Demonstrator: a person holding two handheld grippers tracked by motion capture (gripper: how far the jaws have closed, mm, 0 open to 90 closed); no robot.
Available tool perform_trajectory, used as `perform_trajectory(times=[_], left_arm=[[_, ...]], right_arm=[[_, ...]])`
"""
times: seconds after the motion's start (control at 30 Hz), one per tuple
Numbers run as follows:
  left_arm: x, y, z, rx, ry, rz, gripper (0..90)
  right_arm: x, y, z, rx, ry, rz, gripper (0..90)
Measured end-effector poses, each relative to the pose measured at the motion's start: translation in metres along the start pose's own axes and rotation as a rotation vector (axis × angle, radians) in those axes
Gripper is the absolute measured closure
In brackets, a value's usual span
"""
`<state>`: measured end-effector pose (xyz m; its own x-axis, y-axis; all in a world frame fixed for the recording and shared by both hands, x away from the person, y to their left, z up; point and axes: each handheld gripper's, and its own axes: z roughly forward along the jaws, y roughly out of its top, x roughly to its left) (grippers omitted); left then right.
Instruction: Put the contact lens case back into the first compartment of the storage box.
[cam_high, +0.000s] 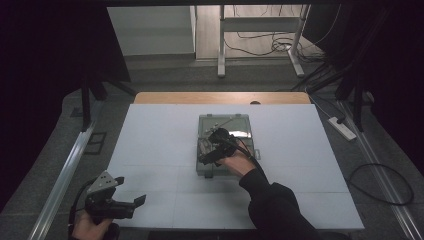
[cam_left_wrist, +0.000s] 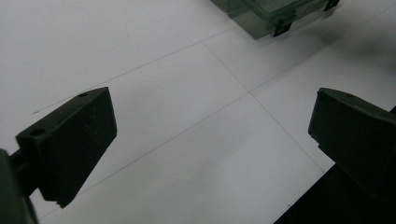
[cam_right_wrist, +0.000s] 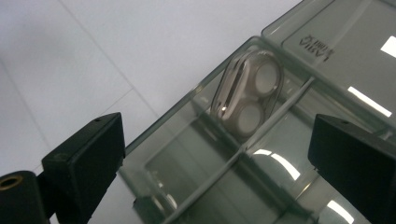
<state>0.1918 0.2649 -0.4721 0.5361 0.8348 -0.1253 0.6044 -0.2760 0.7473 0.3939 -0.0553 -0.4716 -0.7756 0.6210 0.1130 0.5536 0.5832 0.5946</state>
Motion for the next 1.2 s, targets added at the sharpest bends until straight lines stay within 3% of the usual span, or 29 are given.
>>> perform_trajectory(times=[0.33, 1.2], left_arm=[[-0.001, 0.0, 0.001, 0.006, 0.002, 0.006, 1.2], [-0.002, 0.001, 0.002, 0.026, 0.008, 0.02, 1.9]], right_arm=[[0.003, -0.015, -0.014, -0.005, 0.041, -0.012, 1.4], [0.003, -0.047, -0.034, -0.023, 0.029, -0.067, 0.0]])
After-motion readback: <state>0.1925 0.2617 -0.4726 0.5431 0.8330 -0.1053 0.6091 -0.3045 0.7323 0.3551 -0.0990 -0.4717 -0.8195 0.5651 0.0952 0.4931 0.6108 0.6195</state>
